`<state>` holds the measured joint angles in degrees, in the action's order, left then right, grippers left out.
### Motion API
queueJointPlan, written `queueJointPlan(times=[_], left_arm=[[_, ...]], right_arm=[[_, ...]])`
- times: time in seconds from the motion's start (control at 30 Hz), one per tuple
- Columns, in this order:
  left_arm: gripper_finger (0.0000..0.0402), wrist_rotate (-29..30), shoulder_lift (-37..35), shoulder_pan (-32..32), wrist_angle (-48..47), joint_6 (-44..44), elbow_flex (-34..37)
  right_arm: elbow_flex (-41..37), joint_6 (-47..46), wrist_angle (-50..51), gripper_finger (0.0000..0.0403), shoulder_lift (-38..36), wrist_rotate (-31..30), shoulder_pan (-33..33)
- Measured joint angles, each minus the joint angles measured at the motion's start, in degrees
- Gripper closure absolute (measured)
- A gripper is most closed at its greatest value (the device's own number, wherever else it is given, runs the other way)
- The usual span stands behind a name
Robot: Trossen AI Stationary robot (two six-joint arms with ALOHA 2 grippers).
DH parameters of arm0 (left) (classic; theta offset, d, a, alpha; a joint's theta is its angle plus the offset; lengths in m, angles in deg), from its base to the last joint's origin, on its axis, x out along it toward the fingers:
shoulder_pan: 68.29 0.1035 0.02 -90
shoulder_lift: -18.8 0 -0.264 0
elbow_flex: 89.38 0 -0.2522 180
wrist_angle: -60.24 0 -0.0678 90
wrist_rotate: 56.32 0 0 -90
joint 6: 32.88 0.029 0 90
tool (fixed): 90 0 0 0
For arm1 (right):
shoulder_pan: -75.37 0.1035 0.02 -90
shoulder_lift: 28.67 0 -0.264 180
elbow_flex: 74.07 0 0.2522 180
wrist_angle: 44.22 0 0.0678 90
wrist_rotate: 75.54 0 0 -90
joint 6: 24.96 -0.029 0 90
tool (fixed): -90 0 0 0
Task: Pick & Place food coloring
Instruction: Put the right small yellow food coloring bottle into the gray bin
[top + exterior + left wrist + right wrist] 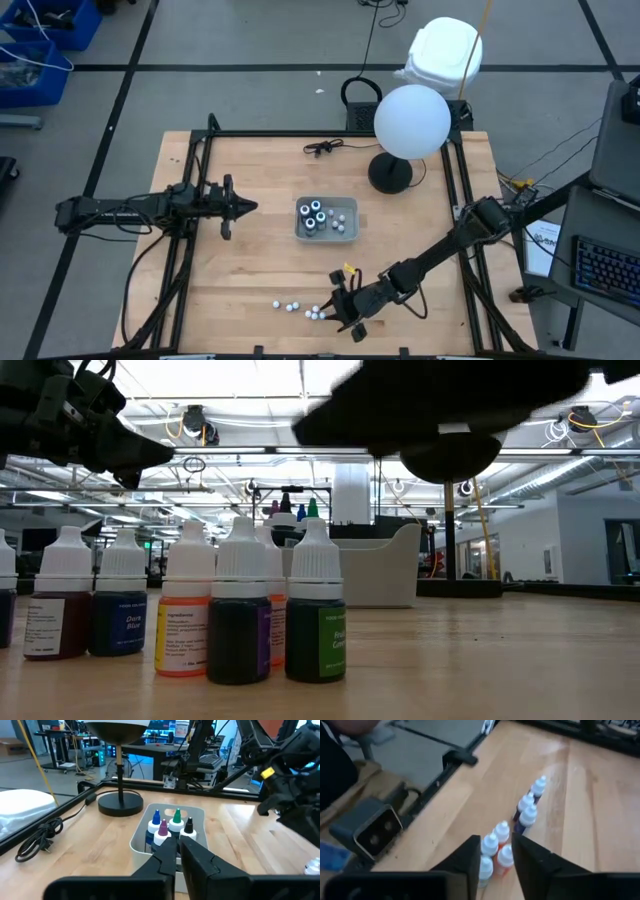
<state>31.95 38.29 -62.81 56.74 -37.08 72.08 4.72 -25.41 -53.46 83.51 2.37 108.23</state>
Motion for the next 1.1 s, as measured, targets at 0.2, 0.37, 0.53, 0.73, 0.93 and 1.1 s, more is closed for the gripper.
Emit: queueJointPlan(times=[0.2,0.37,0.53,0.73,0.93,1.1], left_arm=[[0.0350,0.0,0.0,0.0,0.0,0.0,0.0],[0.0350,0.3,0.0,0.0,0.1,0.0,0.0],[0.0349,0.3,0.0,0.0,0.2,2.2,0.0],[0.0350,0.3,0.0,0.0,0.2,4.5,0.0],[0.0350,0.3,0.0,0.0,0.3,6.3,0.0],[0.0350,0.4,0.0,0.0,1.1,7.3,0.0]], right_arm=[[-0.1,-0.8,-0.5,0.0251,1.5,0.0,0.0],[-0.1,-0.4,-0.5,0.0238,1.5,0.0,0.1],[0.0,-1.7,-0.7,0.0237,1.5,-0.1,0.1],[0.0,-4.9,-1.2,0.0242,1.5,-5.3,1.3],[0.0,-5.9,-3.9,0.0241,2.9,-7.6,3.7],[0.0,-6.1,-8.0,0.0243,6.9,-7.9,3.9]])
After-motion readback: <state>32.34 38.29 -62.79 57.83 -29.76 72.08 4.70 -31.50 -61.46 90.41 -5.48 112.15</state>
